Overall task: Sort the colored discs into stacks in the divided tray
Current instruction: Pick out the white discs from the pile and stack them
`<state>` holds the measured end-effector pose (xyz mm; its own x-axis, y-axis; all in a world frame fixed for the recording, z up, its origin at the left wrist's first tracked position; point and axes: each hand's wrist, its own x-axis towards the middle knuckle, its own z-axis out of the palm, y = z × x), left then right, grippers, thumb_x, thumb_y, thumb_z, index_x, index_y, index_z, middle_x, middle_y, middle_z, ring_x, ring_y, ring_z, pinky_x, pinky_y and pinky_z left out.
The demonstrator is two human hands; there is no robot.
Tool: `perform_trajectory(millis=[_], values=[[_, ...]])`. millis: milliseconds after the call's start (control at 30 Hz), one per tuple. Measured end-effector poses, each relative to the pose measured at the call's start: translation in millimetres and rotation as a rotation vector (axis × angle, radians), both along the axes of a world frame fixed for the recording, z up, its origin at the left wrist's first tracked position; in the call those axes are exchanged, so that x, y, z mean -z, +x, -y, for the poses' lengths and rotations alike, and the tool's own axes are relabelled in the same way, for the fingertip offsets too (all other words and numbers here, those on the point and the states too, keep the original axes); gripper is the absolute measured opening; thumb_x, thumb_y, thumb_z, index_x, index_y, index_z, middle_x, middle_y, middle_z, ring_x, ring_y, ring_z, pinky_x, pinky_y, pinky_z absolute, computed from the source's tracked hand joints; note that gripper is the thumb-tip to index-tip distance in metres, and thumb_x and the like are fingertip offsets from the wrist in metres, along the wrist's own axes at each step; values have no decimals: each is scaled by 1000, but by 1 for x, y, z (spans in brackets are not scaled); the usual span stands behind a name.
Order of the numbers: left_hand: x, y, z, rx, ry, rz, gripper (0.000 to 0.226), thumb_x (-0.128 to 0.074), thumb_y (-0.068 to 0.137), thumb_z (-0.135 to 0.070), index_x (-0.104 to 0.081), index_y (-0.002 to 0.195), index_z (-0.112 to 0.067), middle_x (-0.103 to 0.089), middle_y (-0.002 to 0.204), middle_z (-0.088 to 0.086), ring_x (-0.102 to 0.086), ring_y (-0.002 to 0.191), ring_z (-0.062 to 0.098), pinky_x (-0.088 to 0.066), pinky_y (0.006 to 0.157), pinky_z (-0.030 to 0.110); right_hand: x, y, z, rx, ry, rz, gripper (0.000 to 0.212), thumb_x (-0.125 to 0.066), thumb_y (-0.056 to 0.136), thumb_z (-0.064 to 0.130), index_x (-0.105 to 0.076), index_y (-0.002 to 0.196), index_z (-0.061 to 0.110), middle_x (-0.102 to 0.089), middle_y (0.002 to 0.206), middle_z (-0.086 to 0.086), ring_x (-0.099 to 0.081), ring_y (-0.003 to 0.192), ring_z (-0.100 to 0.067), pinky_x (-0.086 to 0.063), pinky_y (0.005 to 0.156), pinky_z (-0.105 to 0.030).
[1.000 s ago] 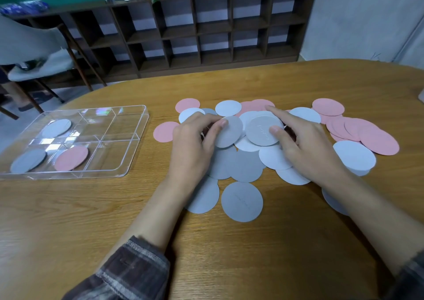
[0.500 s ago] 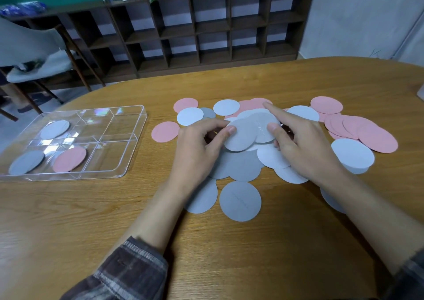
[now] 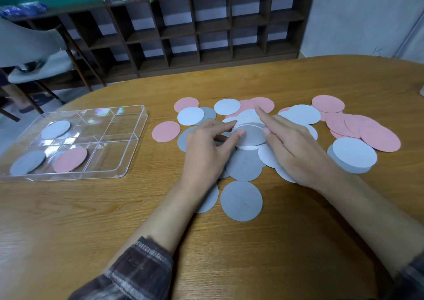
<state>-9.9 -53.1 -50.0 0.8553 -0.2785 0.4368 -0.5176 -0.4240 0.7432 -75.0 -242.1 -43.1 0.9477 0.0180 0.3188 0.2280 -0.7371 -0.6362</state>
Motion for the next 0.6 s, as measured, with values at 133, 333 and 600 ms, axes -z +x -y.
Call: perform_trajectory(millis=[133, 333, 600], values=[[1, 0, 3, -23, -17, 2, 21, -76, 95, -29, -83, 108, -15, -77, 91, -2, -66, 74, 0, -40, 70, 5, -1, 0, 0, 9, -16, -77, 59, -28, 105, 40, -23, 162, 25, -51, 134, 5, -44, 125, -10, -34, 99, -26], [2, 1, 5, -6, 13, 23, 24, -72, 97, -34, -81, 111, -17, -72, 88, -4, -67, 79, 4, -45, 72, 12, 4, 7, -1, 61, -176, 9, 54, -42, 108, 24, -28, 160, 18, -55, 125, 3, -47, 115, -16, -39, 92, -33], [4, 11, -3, 32, 221, 57, 37, -70, 97, -39, -74, 127, -17, -68, 126, -4, -64, 111, 9, -47, 95, 21, 3, 7, 11, 142, -46, 92, 30, -48, 105, 16, -56, 133, 22, -62, 107, 7, -49, 91, -8, -36, 74, -11]])
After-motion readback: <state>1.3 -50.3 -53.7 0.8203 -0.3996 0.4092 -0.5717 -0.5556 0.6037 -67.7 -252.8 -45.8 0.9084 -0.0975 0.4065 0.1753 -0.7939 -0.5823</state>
